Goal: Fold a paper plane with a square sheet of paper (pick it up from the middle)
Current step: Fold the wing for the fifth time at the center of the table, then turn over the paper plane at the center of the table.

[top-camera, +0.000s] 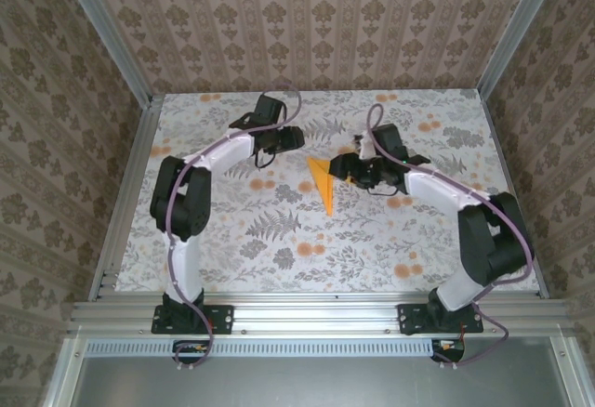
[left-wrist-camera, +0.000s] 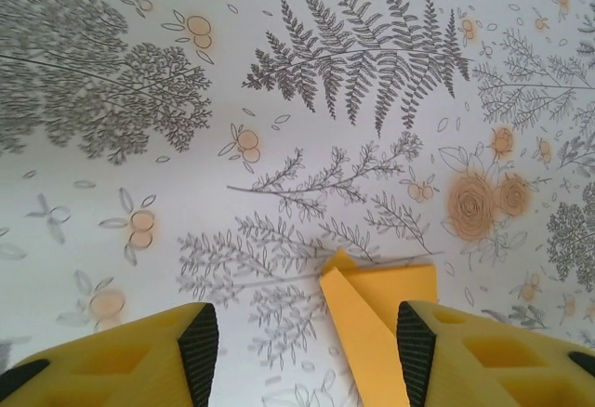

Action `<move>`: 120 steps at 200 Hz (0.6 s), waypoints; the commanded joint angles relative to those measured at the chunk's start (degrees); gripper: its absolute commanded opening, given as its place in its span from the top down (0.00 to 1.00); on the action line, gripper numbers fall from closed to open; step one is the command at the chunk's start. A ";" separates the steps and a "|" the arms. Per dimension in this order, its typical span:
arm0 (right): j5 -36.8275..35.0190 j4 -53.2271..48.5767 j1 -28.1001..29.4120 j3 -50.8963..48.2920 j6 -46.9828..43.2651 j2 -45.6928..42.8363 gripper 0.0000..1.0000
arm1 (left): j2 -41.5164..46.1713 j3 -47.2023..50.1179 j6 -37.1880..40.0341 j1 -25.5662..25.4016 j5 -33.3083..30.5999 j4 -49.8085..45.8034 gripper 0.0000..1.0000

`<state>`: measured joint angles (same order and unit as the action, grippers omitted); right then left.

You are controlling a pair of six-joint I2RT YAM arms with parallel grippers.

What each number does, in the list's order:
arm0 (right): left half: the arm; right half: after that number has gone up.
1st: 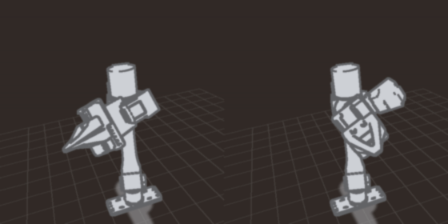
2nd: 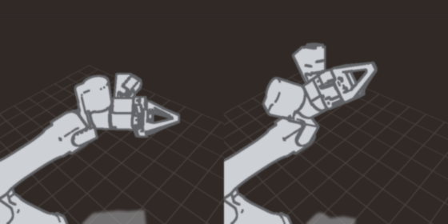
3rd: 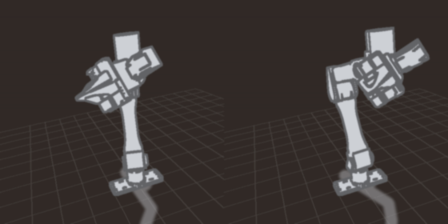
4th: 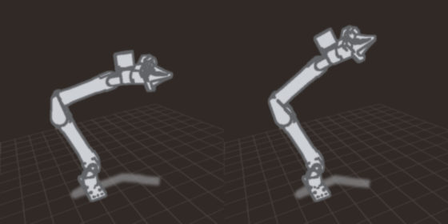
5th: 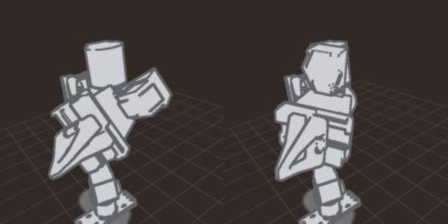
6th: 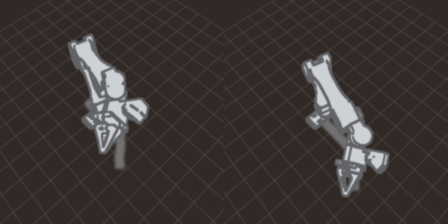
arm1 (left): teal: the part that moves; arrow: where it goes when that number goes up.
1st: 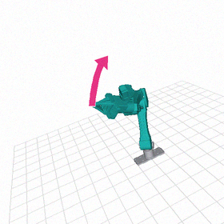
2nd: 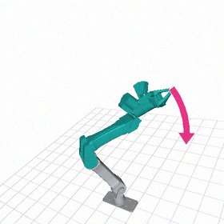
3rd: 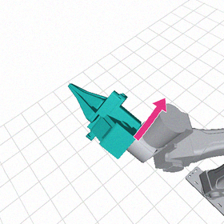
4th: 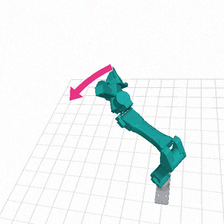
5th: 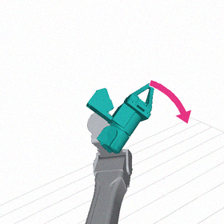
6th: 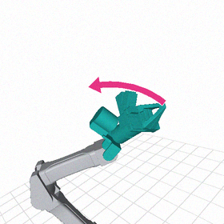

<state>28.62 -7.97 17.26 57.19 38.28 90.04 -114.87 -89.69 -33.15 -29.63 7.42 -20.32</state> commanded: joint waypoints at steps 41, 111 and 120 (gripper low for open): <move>-17.09 -3.32 -7.95 -10.22 2.71 -4.48 0.21 | -2.48 -6.43 0.44 -14.14 -20.15 -18.95 0.43; -15.61 -1.96 -9.34 -12.54 3.55 -3.31 0.20 | -13.76 -20.49 -3.60 -19.86 -27.22 -30.30 0.46; -15.32 -1.75 -9.43 -12.56 3.47 -3.14 0.20 | -13.82 -20.21 -4.07 -19.83 -27.02 -30.31 0.47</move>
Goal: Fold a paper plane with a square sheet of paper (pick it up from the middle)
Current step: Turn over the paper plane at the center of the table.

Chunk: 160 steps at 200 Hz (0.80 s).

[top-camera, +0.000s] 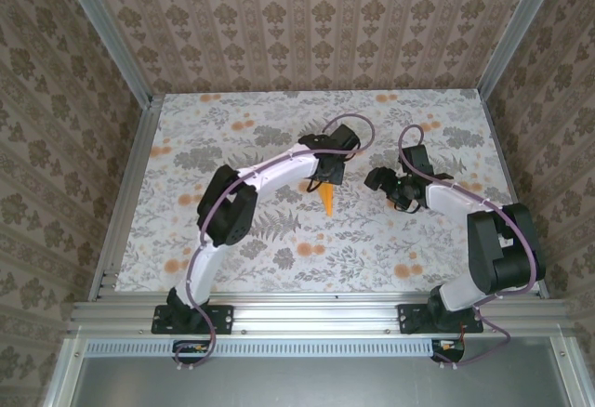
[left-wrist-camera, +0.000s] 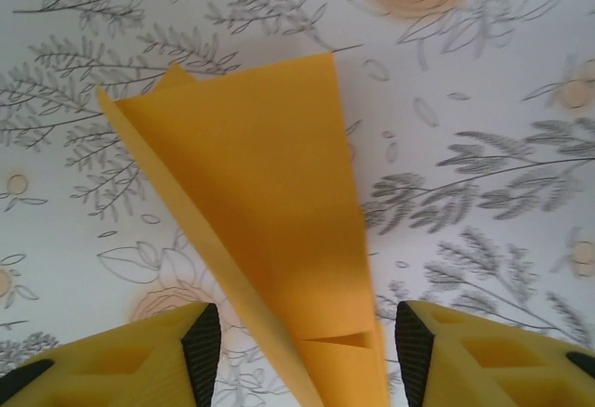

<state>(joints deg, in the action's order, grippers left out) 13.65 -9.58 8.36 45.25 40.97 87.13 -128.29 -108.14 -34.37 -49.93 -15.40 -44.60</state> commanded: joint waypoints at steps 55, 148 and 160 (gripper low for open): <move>2.19 0.32 -0.94 0.01 0.98 1.46 0.20 | -0.50 -0.25 -4.62 1.69 0.46 -4.05 0.62; 4.53 -1.36 4.22 3.26 -3.05 1.70 0.31 | 10.63 18.26 -8.99 6.19 13.93 13.21 0.96; 3.29 -2.10 6.19 4.30 -3.66 1.73 0.34 | 13.25 23.60 -10.40 7.63 18.13 19.29 0.97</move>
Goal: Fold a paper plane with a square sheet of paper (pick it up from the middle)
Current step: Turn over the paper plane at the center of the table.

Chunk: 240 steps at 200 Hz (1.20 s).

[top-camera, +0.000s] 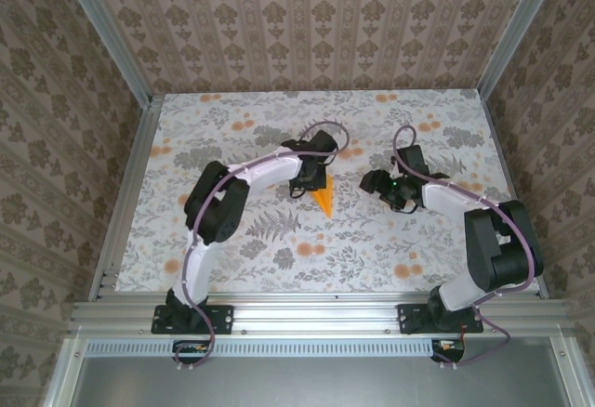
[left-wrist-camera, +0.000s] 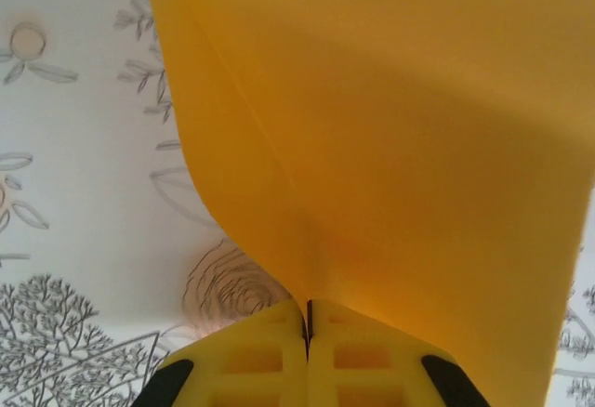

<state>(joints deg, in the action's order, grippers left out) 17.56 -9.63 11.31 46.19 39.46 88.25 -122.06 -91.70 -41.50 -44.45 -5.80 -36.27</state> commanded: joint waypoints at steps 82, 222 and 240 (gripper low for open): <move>-8.09 -5.18 17.45 9.94 -3.47 5.74 0.45 | 11.93 27.43 -7.61 8.49 25.49 36.03 0.98; -7.37 -12.20 20.51 22.73 -12.08 20.47 0.29 | 10.40 29.29 -6.76 10.78 29.08 38.91 0.98; -4.88 -10.78 20.51 22.59 -12.47 20.71 0.30 | 10.09 29.11 -6.73 10.78 29.31 38.92 0.98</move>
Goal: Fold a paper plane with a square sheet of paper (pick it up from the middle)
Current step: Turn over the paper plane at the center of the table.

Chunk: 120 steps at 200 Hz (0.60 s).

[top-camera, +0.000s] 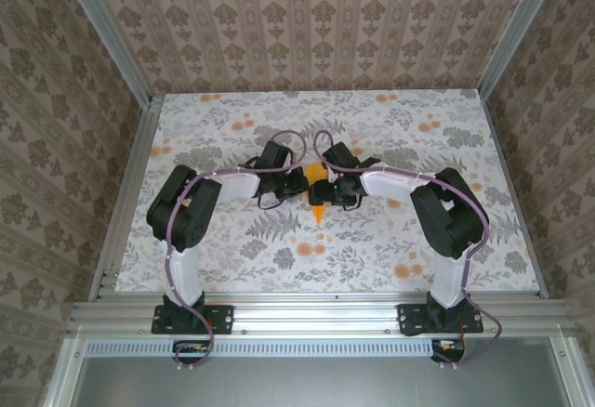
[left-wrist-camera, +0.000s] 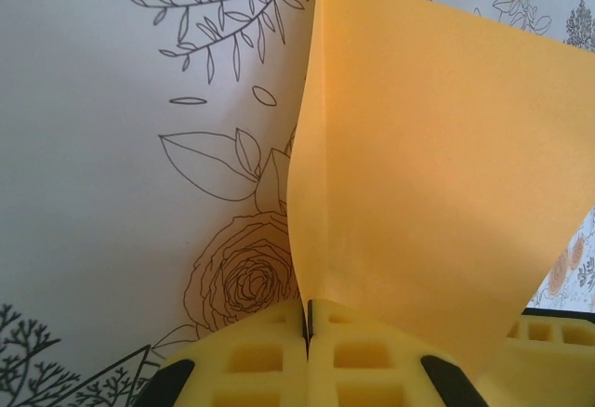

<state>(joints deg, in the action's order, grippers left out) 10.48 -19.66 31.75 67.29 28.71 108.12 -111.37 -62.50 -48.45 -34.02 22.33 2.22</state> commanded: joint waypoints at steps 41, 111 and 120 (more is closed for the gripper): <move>6.06 2.02 0.07 0.96 -1.28 0.76 0.34 | -0.91 -0.49 0.37 0.36 1.31 0.18 0.99; 7.85 5.22 0.07 -0.04 1.50 0.61 0.45 | -0.90 -0.47 0.11 0.27 1.32 0.24 0.99; 7.31 5.33 0.06 -0.16 1.91 0.67 0.49 | -0.99 -0.49 0.10 0.27 1.27 0.26 0.99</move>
<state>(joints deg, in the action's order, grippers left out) 17.10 -16.01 31.73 67.31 29.02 108.18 -111.68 -62.50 -48.45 -34.02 22.76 2.22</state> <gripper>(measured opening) 0.547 0.047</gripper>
